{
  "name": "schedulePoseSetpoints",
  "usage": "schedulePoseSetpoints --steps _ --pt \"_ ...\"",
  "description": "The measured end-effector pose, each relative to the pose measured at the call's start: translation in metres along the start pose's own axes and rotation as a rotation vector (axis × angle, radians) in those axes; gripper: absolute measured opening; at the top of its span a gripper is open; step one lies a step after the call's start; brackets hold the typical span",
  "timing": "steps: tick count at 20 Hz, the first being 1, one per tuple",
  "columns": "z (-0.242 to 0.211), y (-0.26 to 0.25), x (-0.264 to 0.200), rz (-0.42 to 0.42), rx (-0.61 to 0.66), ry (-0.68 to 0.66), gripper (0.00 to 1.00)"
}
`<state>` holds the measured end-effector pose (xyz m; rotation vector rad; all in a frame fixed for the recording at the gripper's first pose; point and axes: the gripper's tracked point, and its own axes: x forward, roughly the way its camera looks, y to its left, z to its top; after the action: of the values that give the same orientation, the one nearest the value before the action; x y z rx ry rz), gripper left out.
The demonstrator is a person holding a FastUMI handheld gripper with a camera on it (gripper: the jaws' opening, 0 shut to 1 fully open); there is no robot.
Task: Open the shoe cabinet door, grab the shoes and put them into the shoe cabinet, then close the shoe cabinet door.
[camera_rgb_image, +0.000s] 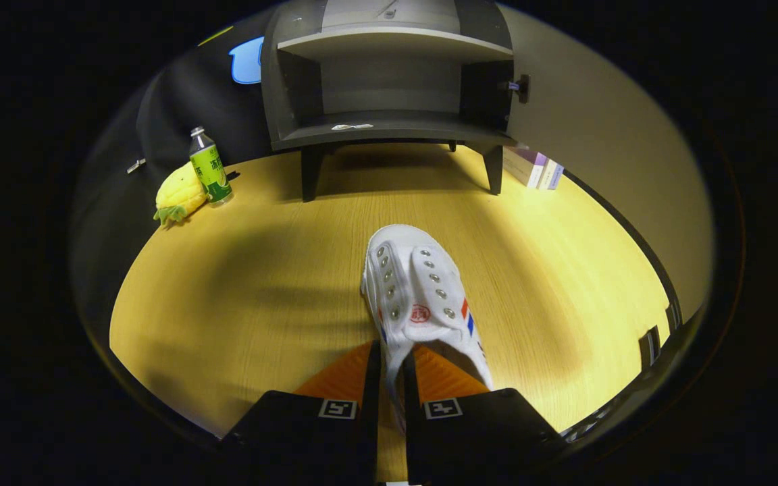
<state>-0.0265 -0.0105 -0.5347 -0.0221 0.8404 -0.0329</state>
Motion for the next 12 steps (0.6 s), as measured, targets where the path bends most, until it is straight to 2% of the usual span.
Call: schedulePoseSetpoints --steps 8,12 --pt "0.026 0.005 0.025 0.014 0.018 -0.073 0.21" --pt "0.034 0.003 0.039 -0.005 0.027 -0.115 0.19"
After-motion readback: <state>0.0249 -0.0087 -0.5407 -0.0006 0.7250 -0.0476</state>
